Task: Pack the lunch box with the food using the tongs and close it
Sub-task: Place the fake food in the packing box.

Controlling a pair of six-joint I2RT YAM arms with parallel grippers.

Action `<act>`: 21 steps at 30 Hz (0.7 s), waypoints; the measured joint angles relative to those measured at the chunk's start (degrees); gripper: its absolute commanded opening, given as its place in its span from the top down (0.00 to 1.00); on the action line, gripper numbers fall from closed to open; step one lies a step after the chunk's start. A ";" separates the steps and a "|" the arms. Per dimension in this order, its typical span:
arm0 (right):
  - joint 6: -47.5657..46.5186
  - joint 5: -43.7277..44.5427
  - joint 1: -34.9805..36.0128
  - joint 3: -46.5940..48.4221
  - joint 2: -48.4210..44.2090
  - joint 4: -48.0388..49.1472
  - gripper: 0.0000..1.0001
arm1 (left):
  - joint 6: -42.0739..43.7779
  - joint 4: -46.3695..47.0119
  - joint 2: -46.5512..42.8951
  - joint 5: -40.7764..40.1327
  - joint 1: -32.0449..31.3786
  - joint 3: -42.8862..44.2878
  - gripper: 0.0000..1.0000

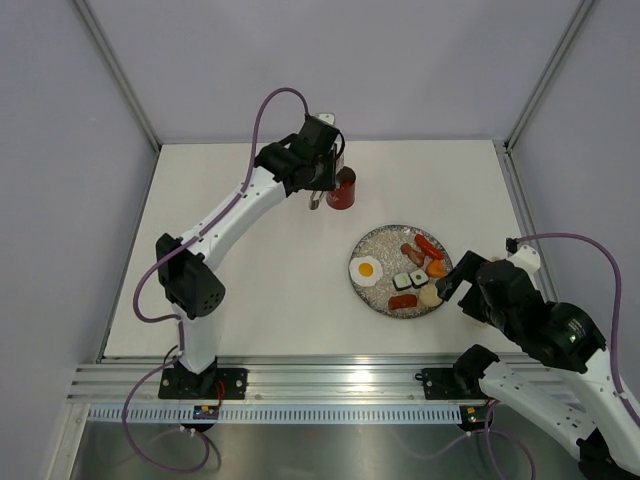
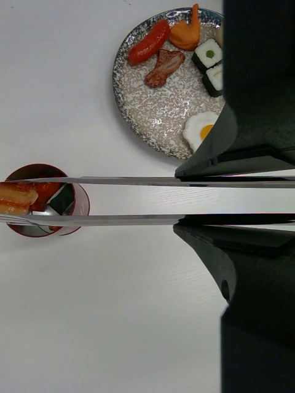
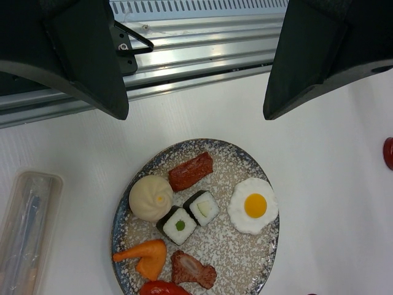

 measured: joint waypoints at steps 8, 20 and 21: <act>0.02 0.02 0.00 0.00 0.31 0.02 0.01 | 0.04 0.37 4.20 2.73 0.50 0.98 0.78; 0.02 0.02 0.00 0.00 0.92 0.02 0.01 | 0.02 1.40 6.51 4.31 0.90 0.98 0.49; 0.02 0.02 0.00 0.00 0.92 0.02 0.01 | 0.04 1.40 6.56 4.33 0.90 0.98 0.49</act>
